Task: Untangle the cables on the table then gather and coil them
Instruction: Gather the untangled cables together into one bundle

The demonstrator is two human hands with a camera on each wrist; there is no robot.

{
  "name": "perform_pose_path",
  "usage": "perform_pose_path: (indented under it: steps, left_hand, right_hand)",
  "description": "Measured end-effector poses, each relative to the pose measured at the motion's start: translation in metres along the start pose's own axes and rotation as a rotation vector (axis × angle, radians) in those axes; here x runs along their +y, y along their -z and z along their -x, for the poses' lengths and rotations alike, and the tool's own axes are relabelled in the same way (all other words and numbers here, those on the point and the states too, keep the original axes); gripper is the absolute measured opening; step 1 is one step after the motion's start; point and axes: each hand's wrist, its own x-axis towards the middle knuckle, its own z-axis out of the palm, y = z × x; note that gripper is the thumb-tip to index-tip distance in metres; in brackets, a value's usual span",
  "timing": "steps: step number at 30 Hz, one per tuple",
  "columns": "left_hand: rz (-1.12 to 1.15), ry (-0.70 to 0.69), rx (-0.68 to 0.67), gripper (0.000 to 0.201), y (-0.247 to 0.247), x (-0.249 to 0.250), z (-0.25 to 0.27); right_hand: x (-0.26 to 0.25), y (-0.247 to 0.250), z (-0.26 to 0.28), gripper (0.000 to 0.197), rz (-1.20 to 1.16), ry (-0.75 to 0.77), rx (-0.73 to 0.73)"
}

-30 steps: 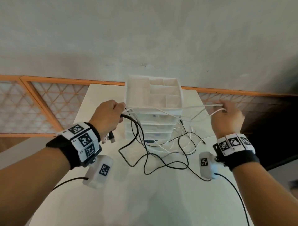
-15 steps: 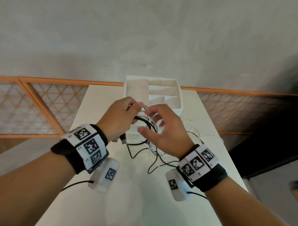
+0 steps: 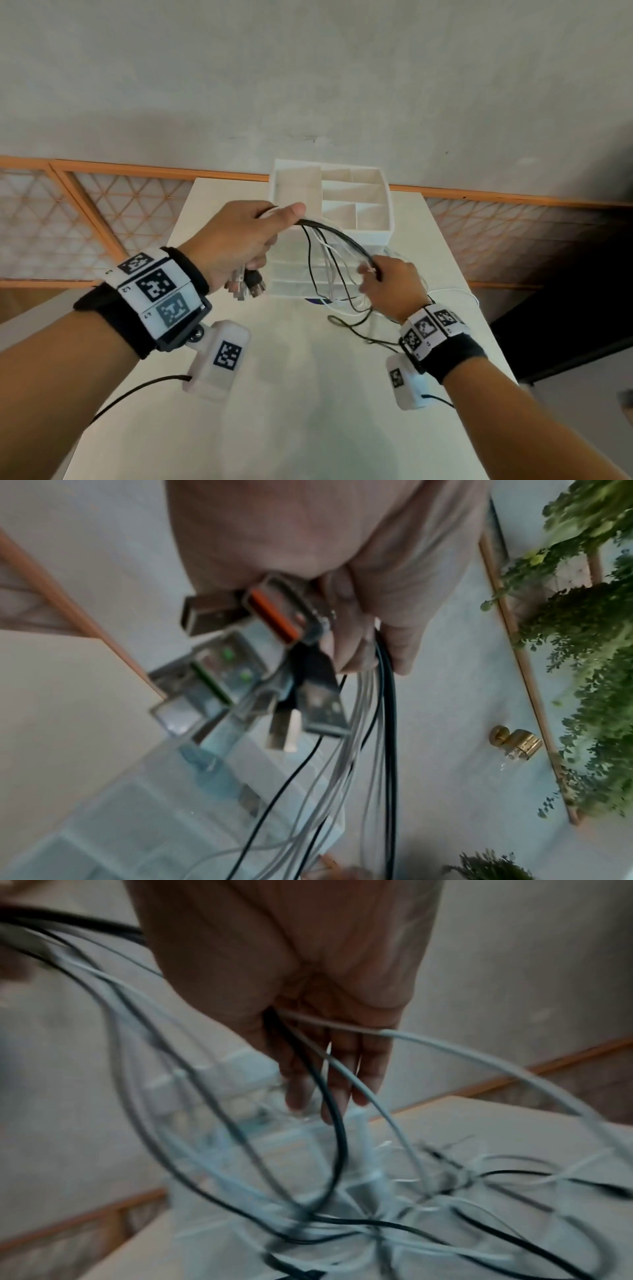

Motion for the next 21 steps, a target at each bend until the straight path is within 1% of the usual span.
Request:
perform_pose_path:
  steps: [1, 2, 3, 4, 5, 6, 7, 8, 9, 10, 11, 12, 13, 14, 16, 18, 19, 20, 21]
  left_hand:
    - [0.013, -0.019, 0.022, 0.046, 0.005, 0.000, 0.000]
    - [0.026, -0.032, 0.053, 0.044, 0.008, -0.001, -0.001]
    - [0.045, -0.040, 0.092, 0.040, 0.010, -0.002, -0.001]
    - [0.071, -0.048, 0.131, 0.036, 0.012, -0.004, -0.002]
    - [0.103, -0.056, 0.163, 0.034, 0.012, -0.006, -0.003]
    - [0.134, -0.063, 0.182, 0.032, 0.012, -0.007, -0.004]
    - [0.158, -0.069, 0.187, 0.031, 0.012, -0.008, -0.004]
    - [0.162, -0.076, 0.176, 0.031, 0.010, -0.009, -0.004]
    - [0.151, -0.082, 0.154, 0.031, 0.009, -0.011, -0.003]
    - [0.126, -0.086, 0.131, 0.032, 0.006, -0.014, -0.003]
    - [0.095, -0.084, 0.114, 0.034, 0.003, -0.016, -0.002]
    - [0.061, -0.078, 0.104, 0.036, 0.000, -0.018, -0.001]
    - [0.030, -0.069, 0.095, 0.037, -0.003, -0.020, 0.000]
    - [-0.002, -0.062, 0.079, 0.037, -0.006, -0.022, 0.000]
    - [-0.077, -0.068, 0.025, 0.034, -0.014, -0.023, 0.001]
    - [-0.198, -0.103, -0.034, 0.033, -0.025, -0.020, 0.004]
    - [-0.248, -0.127, -0.061, 0.034, -0.031, -0.018, 0.006]
    - [-0.272, -0.142, -0.082, 0.037, -0.034, -0.017, 0.007]
    - [-0.273, -0.141, -0.091, 0.042, -0.035, -0.016, 0.009]
  right_hand:
    - [0.015, 0.006, -0.003, 0.018, 0.037, -0.082, 0.040]
    - [0.028, 0.014, -0.006, 0.022, 0.037, -0.154, 0.134]
    - [0.036, 0.024, -0.008, 0.026, 0.013, -0.199, 0.269]
    - [0.044, 0.032, -0.007, 0.029, -0.002, -0.212, 0.426]
    - [0.051, 0.037, -0.005, 0.030, 0.001, -0.192, 0.575]
    - [0.057, 0.039, -0.003, 0.029, 0.021, -0.177, 0.640]
    - [0.067, 0.035, 0.001, 0.028, 0.090, -0.203, 0.566]
    - [0.076, 0.027, 0.005, 0.028, 0.206, -0.265, 0.362]
    - [0.086, 0.015, 0.012, 0.038, 0.336, -0.342, 0.085]
    - [0.094, 0.003, 0.018, 0.059, 0.411, -0.383, -0.181]
    - [0.093, -0.003, 0.022, 0.086, 0.420, -0.376, -0.363]
    - [0.085, -0.004, 0.024, 0.107, 0.355, -0.324, -0.442]
    - [0.070, 0.000, 0.025, 0.119, 0.260, -0.245, -0.431]
    - [0.055, 0.004, 0.023, 0.123, 0.140, -0.138, -0.364]
    - [0.006, 0.015, 0.024, 0.126, -0.081, 0.060, -0.212]
    - [-0.043, 0.015, 0.026, 0.120, -0.220, 0.251, -0.112]
    - [-0.057, 0.009, 0.026, 0.108, -0.229, 0.339, -0.064]
    - [-0.064, 0.002, 0.023, 0.084, -0.222, 0.402, 0.000]
    - [-0.065, -0.003, 0.017, 0.055, -0.211, 0.396, 0.065]
